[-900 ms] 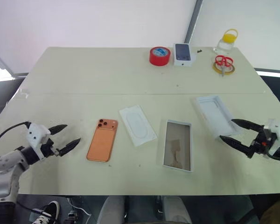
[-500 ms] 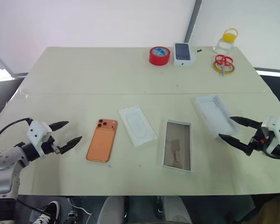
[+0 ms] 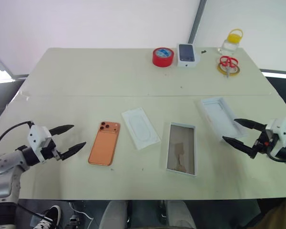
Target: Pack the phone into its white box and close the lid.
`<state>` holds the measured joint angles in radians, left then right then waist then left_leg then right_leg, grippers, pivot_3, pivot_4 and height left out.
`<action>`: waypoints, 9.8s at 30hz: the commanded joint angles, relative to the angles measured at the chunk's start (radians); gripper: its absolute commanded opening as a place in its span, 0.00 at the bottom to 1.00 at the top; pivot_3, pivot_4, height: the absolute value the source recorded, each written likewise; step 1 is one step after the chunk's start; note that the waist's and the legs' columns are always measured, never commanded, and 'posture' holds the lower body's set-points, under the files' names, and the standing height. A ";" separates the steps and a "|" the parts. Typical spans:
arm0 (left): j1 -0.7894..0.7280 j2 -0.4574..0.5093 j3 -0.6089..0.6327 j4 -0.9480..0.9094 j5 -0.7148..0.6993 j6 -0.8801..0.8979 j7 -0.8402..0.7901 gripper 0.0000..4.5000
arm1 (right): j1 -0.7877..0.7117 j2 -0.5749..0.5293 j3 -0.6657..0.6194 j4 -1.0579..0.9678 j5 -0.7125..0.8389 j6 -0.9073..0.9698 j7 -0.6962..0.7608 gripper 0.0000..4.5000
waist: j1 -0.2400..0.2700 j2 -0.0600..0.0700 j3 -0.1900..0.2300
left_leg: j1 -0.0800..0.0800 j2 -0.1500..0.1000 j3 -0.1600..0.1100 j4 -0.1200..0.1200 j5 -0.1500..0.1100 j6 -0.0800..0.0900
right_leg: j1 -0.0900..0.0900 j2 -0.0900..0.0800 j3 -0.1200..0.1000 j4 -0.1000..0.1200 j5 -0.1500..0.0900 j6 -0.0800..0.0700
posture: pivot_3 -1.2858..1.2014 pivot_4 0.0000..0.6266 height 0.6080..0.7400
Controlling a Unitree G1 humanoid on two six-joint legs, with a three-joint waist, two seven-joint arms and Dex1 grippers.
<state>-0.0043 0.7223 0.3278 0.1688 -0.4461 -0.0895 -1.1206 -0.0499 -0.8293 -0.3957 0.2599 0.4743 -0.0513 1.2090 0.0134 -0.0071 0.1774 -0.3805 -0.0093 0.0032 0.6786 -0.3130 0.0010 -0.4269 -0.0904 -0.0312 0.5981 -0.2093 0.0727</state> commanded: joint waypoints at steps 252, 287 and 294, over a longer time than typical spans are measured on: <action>-0.160 -0.132 -0.168 -0.223 -0.339 1.418 0.420 0.66 | -0.711 0.630 1.021 -0.063 -0.758 0.421 -0.259 0.01 | -0.019 0.009 -0.015 | 0.013 -0.008 -0.009 0.003 0.005 -0.008 | 0.006 0.003 -0.001 0.016 0.003 -0.001 | 0.52 0.24 1.00; -0.282 -0.202 -0.031 -0.074 -0.418 1.535 0.442 0.15 | -0.696 0.602 1.000 -0.032 -0.769 0.364 -0.309 0.00 | -0.027 0.003 -0.013 | 0.022 -0.015 -0.011 -0.001 0.003 -0.005 | 0.014 -0.006 -0.002 0.014 -0.003 0.008 | 0.52 0.24 1.00; -0.278 -0.204 0.051 -0.058 -0.511 1.609 0.402 0.00 | -0.679 0.631 0.946 -0.060 -0.710 0.332 -0.332 0.00 | -0.031 0.001 -0.012 | 0.022 -0.015 -0.011 -0.003 0.003 -0.005 | 0.014 -0.007 -0.002 0.013 -0.003 0.008 | 0.52 0.24 1.00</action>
<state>-0.2992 0.5195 0.3588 0.1003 -0.9251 1.4701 -0.7150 -0.7300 -0.2123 0.6042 0.2292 -0.2723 0.3134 0.8997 -0.0175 -0.0060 0.1658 -0.3584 -0.0241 -0.0081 0.6745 -0.3100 -0.0042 -0.4131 -0.0972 -0.0330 0.6112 -0.2127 0.0812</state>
